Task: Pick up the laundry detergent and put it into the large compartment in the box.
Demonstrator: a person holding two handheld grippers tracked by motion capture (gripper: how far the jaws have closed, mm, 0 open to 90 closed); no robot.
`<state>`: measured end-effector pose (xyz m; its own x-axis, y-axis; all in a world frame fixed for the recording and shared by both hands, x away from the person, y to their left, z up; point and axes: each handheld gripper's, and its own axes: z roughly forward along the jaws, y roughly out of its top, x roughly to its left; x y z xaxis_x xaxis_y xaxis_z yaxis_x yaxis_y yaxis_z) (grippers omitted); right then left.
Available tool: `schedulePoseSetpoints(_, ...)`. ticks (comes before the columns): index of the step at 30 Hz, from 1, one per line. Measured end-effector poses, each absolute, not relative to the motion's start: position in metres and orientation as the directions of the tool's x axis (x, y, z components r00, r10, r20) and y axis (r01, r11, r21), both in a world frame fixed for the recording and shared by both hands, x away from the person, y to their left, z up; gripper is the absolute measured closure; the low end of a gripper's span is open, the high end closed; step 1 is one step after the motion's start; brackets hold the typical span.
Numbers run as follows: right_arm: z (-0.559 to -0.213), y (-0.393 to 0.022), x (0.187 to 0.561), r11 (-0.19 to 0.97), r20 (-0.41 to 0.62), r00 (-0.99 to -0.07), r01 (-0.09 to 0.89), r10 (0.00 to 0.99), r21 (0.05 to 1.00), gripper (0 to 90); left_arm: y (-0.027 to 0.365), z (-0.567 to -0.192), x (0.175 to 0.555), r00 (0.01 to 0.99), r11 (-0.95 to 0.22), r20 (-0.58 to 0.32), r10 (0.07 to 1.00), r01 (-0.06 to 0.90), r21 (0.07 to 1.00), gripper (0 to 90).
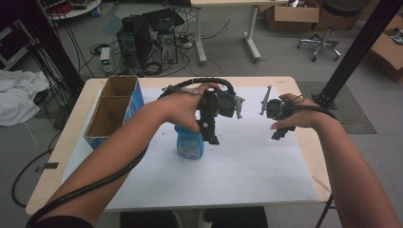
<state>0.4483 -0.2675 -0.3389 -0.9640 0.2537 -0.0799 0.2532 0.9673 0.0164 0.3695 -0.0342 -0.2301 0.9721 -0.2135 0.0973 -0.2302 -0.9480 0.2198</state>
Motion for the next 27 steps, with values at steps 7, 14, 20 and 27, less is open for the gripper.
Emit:
schedulePoseSetpoints(7, -0.335, -0.269, 0.446, 0.968, -0.081, -0.965, 0.249, 0.251, 0.032, 16.0, -0.029, -0.214, 0.367, 0.966, -0.930, 0.114, -0.231, -0.254, 0.268, 0.1)
schedulePoseSetpoints(14, -0.332, -0.267, 0.444, 0.968, -0.085, -0.964, 0.249, 0.251, 0.041, 16.0, -0.012, -0.196, 0.367, 0.967, -0.939, 0.153, -0.203, -0.237, 0.251, 0.0)
schedulePoseSetpoints(20, -0.329, -0.266, 0.441, 0.969, -0.088, -0.965, 0.244, 0.246, 0.036, 16.0, 0.009, -0.185, 0.368, 0.973, -0.951, 0.165, -0.162, -0.199, 0.237, 0.0)
schedulePoseSetpoints(27, -0.329, -0.263, 0.440, 0.968, -0.091, -0.964, 0.249, 0.251, 0.041, 16.0, 0.027, -0.185, 0.373, 0.979, -0.957, 0.144, -0.147, -0.177, 0.229, 0.0)
